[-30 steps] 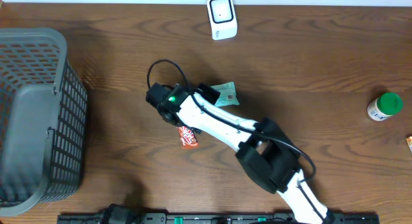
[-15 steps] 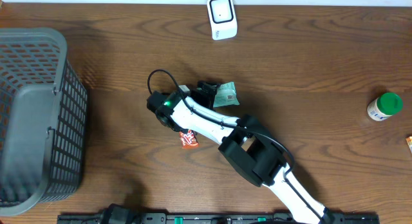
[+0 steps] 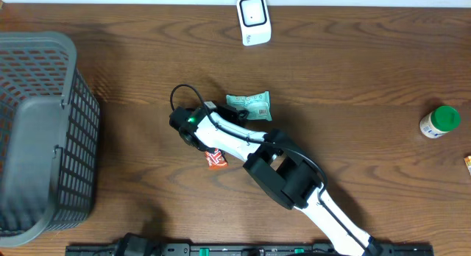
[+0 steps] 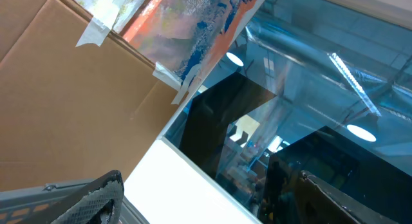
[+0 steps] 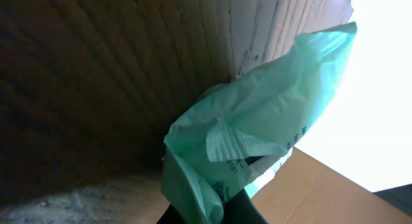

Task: Scan the item barcode
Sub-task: 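Lift the wipes pack and carry it toward the scanner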

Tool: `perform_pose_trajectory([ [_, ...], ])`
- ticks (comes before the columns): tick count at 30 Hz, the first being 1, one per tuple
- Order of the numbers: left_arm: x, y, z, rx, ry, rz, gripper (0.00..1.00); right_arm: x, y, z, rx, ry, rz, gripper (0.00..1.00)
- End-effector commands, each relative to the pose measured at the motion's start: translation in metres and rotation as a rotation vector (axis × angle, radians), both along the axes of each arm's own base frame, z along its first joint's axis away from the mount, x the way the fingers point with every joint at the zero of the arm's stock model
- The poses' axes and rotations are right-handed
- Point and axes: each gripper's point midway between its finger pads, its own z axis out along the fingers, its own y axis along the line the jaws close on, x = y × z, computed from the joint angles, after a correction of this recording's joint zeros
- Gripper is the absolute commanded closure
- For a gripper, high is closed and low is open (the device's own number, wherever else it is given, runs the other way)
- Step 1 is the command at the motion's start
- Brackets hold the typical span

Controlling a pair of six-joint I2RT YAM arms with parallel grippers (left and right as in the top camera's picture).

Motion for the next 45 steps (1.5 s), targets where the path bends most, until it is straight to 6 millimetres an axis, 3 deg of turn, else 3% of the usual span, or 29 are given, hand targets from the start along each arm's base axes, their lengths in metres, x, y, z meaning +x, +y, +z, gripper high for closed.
perform_pose_trajectory([
  [1, -0.003, 0.002, -0.002, -0.004, -0.002, 0.015, 0.15, -0.038, 0.004, -0.060, 0.123, 0.263, -0.087, 0.99],
  [5, 0.000, 0.001, -0.004, -0.003, 0.005, 0.014, 0.15, -0.035, 0.018, -0.015, 0.224, 0.228, -0.131, 0.99],
  [8, 0.000, 0.001, -0.003, -0.003, 0.004, 0.014, 0.15, -0.045, 0.024, 0.022, 0.323, 0.277, -0.160, 0.99],
  [13, 0.000, 0.001, -0.003, -0.003, 0.004, 0.014, 0.15, -0.061, 0.008, 0.076, 0.387, 0.332, -0.196, 0.99],
  [19, 0.000, 0.001, -0.003, -0.003, 0.004, 0.014, 0.15, -0.064, 0.001, 0.107, 0.565, 0.354, -0.311, 0.99],
  [29, 0.000, 0.001, -0.003, -0.003, 0.004, 0.014, 0.15, -0.034, -0.039, 0.116, 0.830, 0.036, -0.945, 0.98],
  [37, 0.000, 0.001, -0.003, -0.003, 0.004, 0.014, 0.15, -0.030, -0.052, 0.113, 0.940, -0.111, -1.309, 0.99],
  [45, 0.000, 0.001, -0.003, -0.003, 0.004, 0.014, 0.15, -0.039, -0.065, 0.087, 0.955, -0.303, -1.670, 0.99],
])
